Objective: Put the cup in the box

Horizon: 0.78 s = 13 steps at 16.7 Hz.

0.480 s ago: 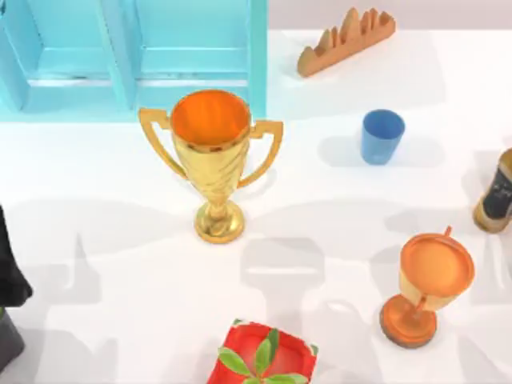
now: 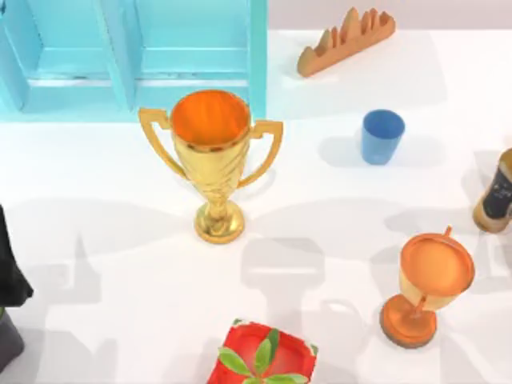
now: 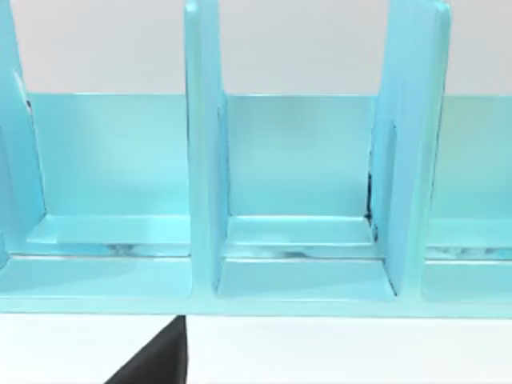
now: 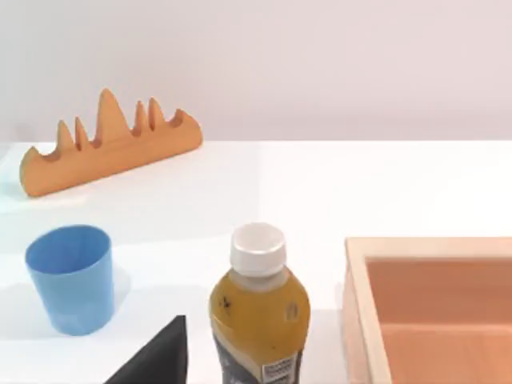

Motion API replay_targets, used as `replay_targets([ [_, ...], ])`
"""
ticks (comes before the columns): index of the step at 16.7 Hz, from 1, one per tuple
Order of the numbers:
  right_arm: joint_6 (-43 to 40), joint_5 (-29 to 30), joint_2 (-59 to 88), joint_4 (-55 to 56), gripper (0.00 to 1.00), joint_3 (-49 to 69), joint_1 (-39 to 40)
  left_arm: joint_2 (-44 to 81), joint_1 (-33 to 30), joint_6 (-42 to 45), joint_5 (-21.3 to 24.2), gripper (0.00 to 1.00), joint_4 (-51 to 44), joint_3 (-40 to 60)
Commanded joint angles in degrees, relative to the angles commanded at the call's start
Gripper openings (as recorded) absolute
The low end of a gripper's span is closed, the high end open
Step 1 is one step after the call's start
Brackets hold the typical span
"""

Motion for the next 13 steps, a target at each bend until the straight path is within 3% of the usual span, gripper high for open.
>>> replay_targets([
  [4, 1.6, 0.9, 20.0, -10.9, 1.0, 19.2, 2.4, 0.0, 0.0, 0.0, 0.0, 1.0, 0.0, 0.0],
  [13, 5.8, 3.7, 81.1, -34.0, 1.0, 75.1, 9.1, 0.0, 0.0, 0.0, 0.0, 1.0, 0.0, 0.0],
])
